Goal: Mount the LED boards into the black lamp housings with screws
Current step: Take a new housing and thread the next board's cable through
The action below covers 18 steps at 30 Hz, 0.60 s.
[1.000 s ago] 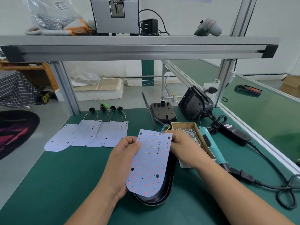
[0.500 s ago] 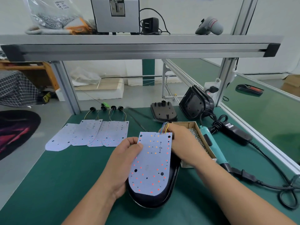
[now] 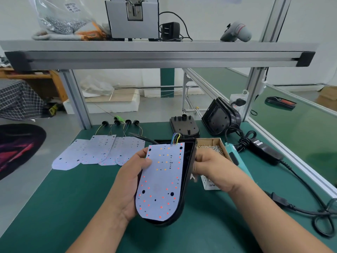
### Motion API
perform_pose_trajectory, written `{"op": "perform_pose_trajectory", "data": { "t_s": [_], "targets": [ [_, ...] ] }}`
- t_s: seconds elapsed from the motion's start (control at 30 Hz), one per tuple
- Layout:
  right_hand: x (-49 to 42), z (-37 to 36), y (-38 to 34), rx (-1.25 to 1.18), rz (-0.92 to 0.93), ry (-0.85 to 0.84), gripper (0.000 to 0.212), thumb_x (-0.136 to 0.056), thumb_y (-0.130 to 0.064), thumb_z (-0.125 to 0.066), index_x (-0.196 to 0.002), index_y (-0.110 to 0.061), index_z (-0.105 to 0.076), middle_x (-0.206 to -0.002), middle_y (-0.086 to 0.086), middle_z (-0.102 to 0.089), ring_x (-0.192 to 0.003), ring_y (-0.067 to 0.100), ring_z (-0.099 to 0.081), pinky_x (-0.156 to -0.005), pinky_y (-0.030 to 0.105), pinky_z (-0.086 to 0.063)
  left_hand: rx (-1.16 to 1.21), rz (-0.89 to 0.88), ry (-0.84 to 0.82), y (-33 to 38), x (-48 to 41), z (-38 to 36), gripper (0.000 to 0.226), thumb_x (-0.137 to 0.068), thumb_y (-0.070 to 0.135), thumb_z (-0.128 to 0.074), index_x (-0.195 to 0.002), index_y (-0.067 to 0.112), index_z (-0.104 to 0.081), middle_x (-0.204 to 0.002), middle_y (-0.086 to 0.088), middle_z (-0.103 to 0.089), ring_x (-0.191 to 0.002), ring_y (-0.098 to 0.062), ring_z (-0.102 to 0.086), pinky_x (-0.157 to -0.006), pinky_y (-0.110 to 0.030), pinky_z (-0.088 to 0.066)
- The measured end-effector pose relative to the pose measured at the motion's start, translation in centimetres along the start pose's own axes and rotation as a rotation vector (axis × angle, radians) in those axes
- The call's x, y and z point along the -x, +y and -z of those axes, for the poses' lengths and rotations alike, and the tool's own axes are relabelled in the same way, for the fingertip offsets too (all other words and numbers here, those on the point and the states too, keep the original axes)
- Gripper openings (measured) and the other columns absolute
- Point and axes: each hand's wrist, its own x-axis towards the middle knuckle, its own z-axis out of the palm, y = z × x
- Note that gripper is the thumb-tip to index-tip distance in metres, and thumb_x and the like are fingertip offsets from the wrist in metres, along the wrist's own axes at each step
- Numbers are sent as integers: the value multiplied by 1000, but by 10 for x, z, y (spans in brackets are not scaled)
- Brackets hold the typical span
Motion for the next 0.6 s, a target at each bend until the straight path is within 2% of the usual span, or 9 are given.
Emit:
{"op": "perform_pose_trajectory", "data": {
  "t_s": [0.1,0.2,0.23,0.3,0.33,0.4,0.47,0.53,0.6],
  "targets": [
    [7,1,-14,263,-32,-58,10,-92,-29,-70,-91,-21,-76,-77,-6,-72,-68,13,-57,-61,27,-45,28,-14,-4,1,0,-2,40,-89,15,-56,-126,14,-74,-117,-16,-76,-89,-32,-74,-73,-41,-63],
    [17,21,-25,697,-103,-7,5,-87,-28,-66,-86,-31,-70,-73,-11,-69,-65,8,-60,-62,32,-49,155,-69,100,12,-2,10,41,-85,18,-61,-123,9,-72,-95,-12,-79,-68,-25,-76,-55,-29,-60],
    [22,29,-28,867,-142,40,8,-86,-30,-65,-82,-37,-66,-72,-14,-66,-64,5,-57,-58,28,-45,178,-106,127,17,-3,15,40,-89,18,-59,-127,9,-71,-101,-12,-80,-71,-23,-77,-55,-27,-61],
    [28,38,-31,1079,-190,116,10,-85,-31,-63,-79,-39,-60,-74,-19,-63,-68,3,-55,-55,23,-37,188,-171,132,23,-4,24,44,-94,18,-56,-135,16,-71,-126,-11,-77,-90,-23,-77,-66,-29,-64],
    [29,38,-31,1087,-189,128,8,-86,-32,-62,-81,-38,-59,-74,-17,-63,-70,4,-54,-57,23,-37,177,-182,109,24,-4,25,45,-91,18,-58,-133,22,-74,-130,-8,-75,-94,-23,-76,-71,-30,-64],
    [25,25,-30,1051,-131,101,7,-87,-38,-62,-94,-40,-62,-78,-15,-64,-80,4,-55,-71,26,-44,96,-175,51,23,-2,21,44,-83,21,-62,-122,30,-79,-122,-4,-77,-89,-24,-77,-68,-34,-64],
    [19,6,-27,1044,-7,110,32,-89,-56,-55,-113,-38,-63,-86,-17,-67,-89,6,-57,-85,32,-47,21,-171,-18,16,-2,14,49,-85,16,-62,-130,30,-74,-127,-5,-76,-95,-26,-76,-71,-40,-64],
    [15,-13,-25,839,76,157,37,-93,-61,-47,-111,-31,-60,-89,-14,-69,-85,10,-61,-80,39,-52,8,-156,-71,9,-1,8,55,-88,14,-57,-139,30,-68,-136,-8,-72,-106,-29,-75,-77,-43,-64],
    [12,-26,-23,649,148,189,33,-98,-56,-42,-105,-28,-59,-91,-13,-69,-83,9,-64,-76,39,-54,37,-141,-94,4,0,4,55,-88,12,-58,-138,32,-69,-139,-7,-71,-108,-28,-75,-78,-42,-64]
  ]
}}
